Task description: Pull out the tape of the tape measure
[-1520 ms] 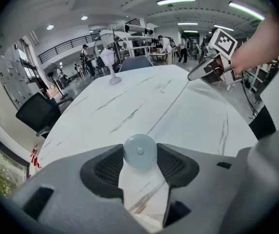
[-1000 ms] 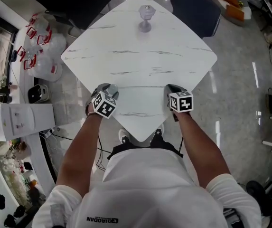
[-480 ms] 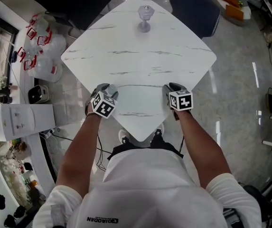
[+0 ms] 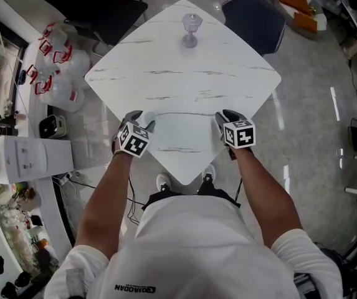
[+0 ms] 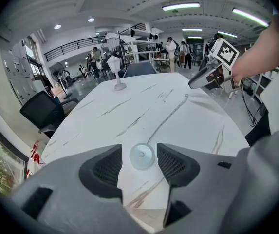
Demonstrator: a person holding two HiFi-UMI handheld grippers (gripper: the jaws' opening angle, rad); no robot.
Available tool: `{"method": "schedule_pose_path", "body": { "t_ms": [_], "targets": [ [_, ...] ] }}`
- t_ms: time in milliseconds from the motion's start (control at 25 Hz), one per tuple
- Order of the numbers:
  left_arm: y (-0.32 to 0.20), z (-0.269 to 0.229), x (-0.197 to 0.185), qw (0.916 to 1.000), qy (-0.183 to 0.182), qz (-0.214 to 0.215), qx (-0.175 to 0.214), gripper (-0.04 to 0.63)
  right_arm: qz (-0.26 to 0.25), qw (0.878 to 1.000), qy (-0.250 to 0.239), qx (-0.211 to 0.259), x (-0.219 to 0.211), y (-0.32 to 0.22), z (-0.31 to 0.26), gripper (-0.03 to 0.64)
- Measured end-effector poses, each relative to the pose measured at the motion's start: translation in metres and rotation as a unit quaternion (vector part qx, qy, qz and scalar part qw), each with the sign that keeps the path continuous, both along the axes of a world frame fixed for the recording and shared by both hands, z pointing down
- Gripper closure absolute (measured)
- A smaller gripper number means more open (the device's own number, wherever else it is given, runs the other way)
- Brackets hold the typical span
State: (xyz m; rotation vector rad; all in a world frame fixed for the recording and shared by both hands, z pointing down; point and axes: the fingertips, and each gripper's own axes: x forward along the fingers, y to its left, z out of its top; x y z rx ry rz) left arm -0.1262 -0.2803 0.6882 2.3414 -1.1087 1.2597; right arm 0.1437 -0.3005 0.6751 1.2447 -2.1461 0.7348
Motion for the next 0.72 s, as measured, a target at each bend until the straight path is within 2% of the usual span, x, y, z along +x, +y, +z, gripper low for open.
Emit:
{"method": "schedule_pose_path", "body": {
  "t_ms": [280,520,720],
  "targets": [
    [0.018,-0.062,0.007,0.9966,0.066,-0.019,0.046,0.367,-0.010,0.998,-0.039,0.037,-0.015,0.024,-0.059,0.495],
    [0.047,-0.136,0.018,0.9873,0.125,-0.010,0.098,0.389,-0.041,0.991,-0.101,0.080,-0.040,0.064,-0.126,0.517],
    [0.074,-0.176,0.030,0.9779,0.178,-0.004,0.110,0.434,-0.064,0.982,-0.132,0.122,-0.054,0.093,-0.180,0.555]
  ]
}}
